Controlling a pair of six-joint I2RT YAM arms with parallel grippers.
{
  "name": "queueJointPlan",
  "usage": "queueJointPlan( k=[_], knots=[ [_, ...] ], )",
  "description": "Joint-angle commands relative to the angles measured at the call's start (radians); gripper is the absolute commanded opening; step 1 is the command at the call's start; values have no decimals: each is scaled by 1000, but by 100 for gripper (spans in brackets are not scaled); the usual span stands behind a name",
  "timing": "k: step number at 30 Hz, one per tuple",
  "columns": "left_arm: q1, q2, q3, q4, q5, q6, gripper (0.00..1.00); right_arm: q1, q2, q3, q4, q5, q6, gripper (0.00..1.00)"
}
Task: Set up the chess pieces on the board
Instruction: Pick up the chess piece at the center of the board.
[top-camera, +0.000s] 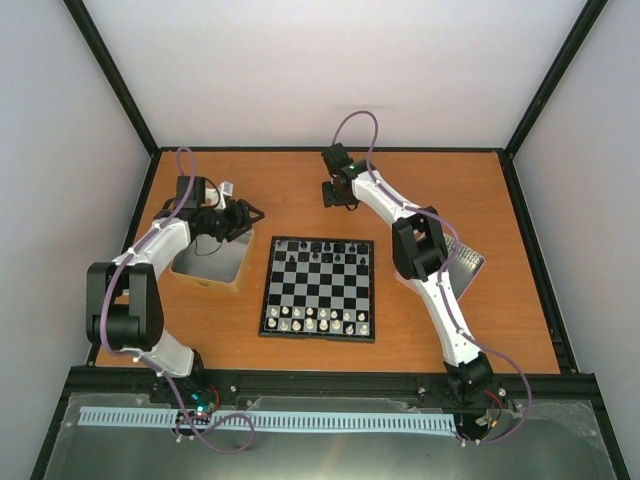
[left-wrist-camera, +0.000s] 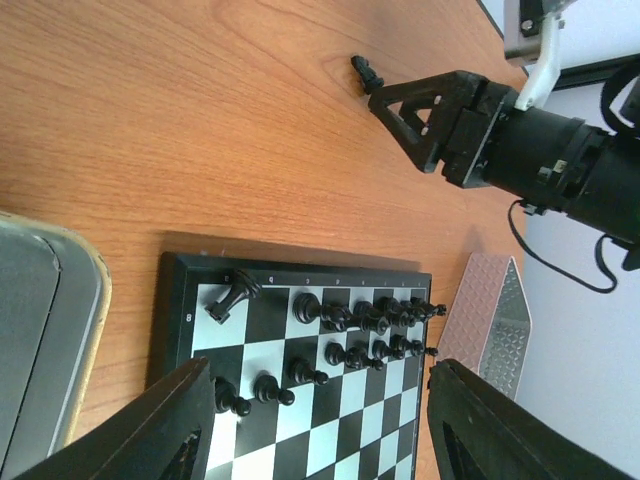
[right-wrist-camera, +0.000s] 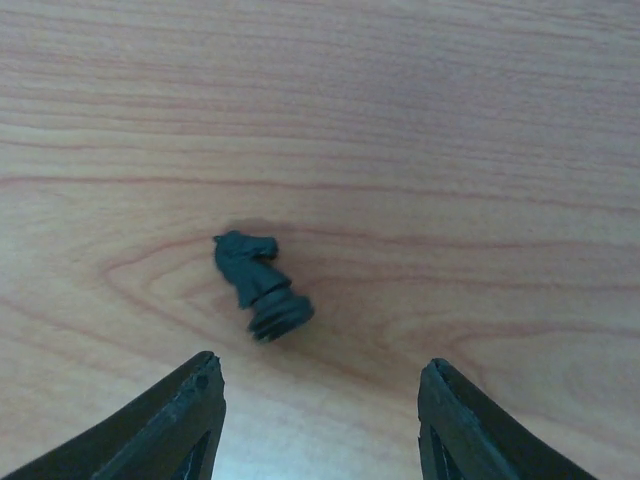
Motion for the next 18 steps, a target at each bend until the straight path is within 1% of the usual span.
queueJointPlan(
  k=[1,6,9,12,16,18],
  knots=[
    [-4,42,79,-48,16,31,59,-10,36,58,61,27,-78,54],
    [-4,69,111,-59,19,28,59,-21,71,60,106,5,-125,52],
    [-5,75,113,-56,22,21,59,-22,93,67,118,-20,-160,49],
    [-6,78,114,-55,26,19,59,-21,119,87,108,-40,-187,41],
    [-5,80,120,-60,28,21,59,-20,127,90,92,-51,-206,25],
    [-6,80,124,-61,30,21,59,-20,119,88,87,-52,-216,21]
  ],
)
